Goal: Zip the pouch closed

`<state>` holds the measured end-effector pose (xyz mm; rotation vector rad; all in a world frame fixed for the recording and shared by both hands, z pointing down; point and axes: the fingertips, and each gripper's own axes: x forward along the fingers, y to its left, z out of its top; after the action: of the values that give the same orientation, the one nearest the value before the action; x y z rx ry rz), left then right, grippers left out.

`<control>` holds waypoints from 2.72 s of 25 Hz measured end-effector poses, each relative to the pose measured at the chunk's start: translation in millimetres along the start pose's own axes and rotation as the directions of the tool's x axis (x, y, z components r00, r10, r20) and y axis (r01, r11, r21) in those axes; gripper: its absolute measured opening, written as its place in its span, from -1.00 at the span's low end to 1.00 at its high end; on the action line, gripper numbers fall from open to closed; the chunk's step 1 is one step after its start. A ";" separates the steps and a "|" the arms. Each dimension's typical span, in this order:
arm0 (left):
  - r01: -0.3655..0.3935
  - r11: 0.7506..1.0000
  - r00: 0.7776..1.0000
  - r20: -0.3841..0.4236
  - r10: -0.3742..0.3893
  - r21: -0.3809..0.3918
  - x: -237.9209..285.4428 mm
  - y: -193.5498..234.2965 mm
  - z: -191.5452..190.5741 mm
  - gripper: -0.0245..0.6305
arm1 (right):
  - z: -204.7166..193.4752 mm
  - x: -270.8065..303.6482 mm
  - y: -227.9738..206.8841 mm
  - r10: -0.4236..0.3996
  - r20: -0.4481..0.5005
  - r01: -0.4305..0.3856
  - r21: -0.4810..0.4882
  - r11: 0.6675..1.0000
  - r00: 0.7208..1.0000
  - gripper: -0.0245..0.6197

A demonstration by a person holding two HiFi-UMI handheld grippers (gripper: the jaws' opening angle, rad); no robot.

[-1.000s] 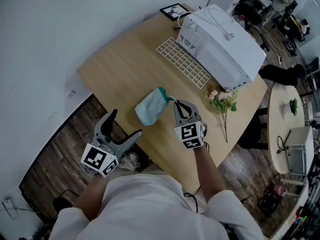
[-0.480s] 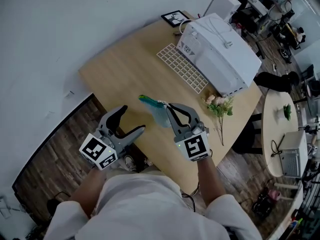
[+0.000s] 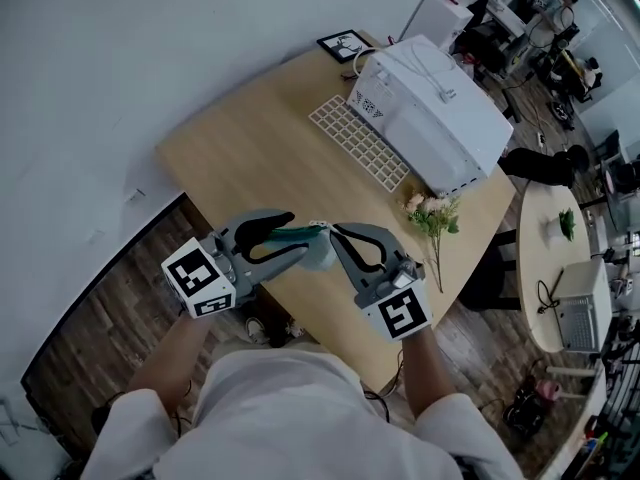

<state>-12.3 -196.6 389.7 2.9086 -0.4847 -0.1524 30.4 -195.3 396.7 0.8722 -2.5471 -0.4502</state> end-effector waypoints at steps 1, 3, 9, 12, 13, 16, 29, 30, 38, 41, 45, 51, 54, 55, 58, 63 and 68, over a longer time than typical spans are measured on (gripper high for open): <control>0.016 1.000 1.000 -0.004 -0.016 -0.002 2.1 -2.1 0.5 -0.28 | 3.3 -2.2 1.9 0.007 0.002 -0.007 -0.001 1.000 1.000 -0.88; 0.050 0.998 0.999 -0.002 -0.050 -0.027 3.5 -3.8 2.9 -0.33 | 10.7 -5.3 4.5 0.019 0.010 -0.019 -0.011 1.000 1.000 -0.88; 0.213 0.964 0.974 -0.047 -0.223 -0.160 6.4 -18.3 -0.2 -0.44 | 22.2 -15.7 14.6 0.049 -0.015 -0.050 -0.094 0.994 0.999 -0.88; 0.244 0.947 0.966 -0.034 -0.257 -0.206 5.5 -20.0 2.3 -0.49 | 24.1 -17.7 22.2 0.056 -0.028 -0.059 -0.120 0.991 0.998 -0.88; 0.254 0.944 0.963 -0.033 -0.266 -0.213 4.8 -21.4 3.2 -0.54 | 24.5 -18.0 25.0 0.059 -0.030 -0.062 -0.124 0.990 0.998 -0.88; 0.289 0.935 0.951 -0.054 -0.306 -0.208 3.8 -30.1 2.7 -0.63 | 25.5 -21.4 30.0 0.054 -0.043 -0.060 -0.137 0.989 0.998 -0.88; 0.354 0.893 0.925 -0.036 -0.378 -0.278 -1.6 -44.6 -5.4 -0.55 | 30.6 -36.5 44.3 0.031 -0.058 -0.040 -0.159 0.987 0.998 -0.87; 0.360 0.889 0.923 -0.033 -0.384 -0.282 -1.8 -45.5 -6.0 -0.55 | 30.6 -36.8 45.4 0.031 -0.059 -0.040 -0.159 0.986 0.998 -0.87; 0.389 0.876 0.911 -0.023 -0.412 -0.284 -3.0 -55.4 -5.5 -0.74 | 26.4 -43.3 51.0 0.034 -0.079 -0.047 -0.169 0.985 0.996 -0.87; 0.403 0.868 0.903 -0.029 -0.428 -0.290 -3.3 -59.6 -7.4 -0.73 | 27.8 -43.9 52.2 0.033 -0.078 -0.046 -0.172 0.984 0.996 -0.87; 0.397 0.868 0.906 -0.024 -0.423 -0.299 0.0 -60.7 -9.1 -0.62 | 29.3 -45.7 53.0 0.036 -0.073 -0.048 -0.179 0.983 0.997 -0.87; 0.402 0.872 0.903 -0.034 -0.427 -0.279 2.9 -65.5 -7.2 -0.76 | 24.2 -50.7 51.0 0.039 -0.083 -0.054 -0.186 0.981 0.996 -0.87; 0.398 0.876 0.902 -0.059 -0.429 -0.273 4.8 -65.7 -9.1 -0.77 | 20.2 -52.2 50.4 0.038 -0.088 -0.054 -0.183 0.982 0.995 -0.88; 0.396 0.878 0.901 -0.071 -0.428 -0.270 5.5 -65.8 -10.2 -0.77 | 19.7 -52.3 49.3 0.035 -0.085 -0.049 -0.179 0.983 0.996 -0.88; 0.390 0.881 0.903 -0.076 -0.423 -0.269 6.4 -65.7 -9.6 -0.78 | 20.9 -53.0 46.1 0.022 -0.067 -0.032 -0.157 0.987 0.998 -0.88; 0.380 0.888 0.907 -0.085 -0.413 -0.259 7.9 -64.5 -8.6 -0.78 | 23.4 -56.5 37.3 -0.011 -0.038 0.006 -0.119 0.993 0.999 -0.88; 0.371 0.892 0.911 -0.082 -0.403 -0.260 8.2 -63.2 -7.9 -0.78 | 23.8 -57.7 34.0 -0.013 -0.012 0.012 -0.081 0.997 1.000 -0.88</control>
<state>16.2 -139.3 384.1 2.7143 0.1381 -0.0624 43.5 -129.0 374.8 0.8596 -2.4946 -0.5468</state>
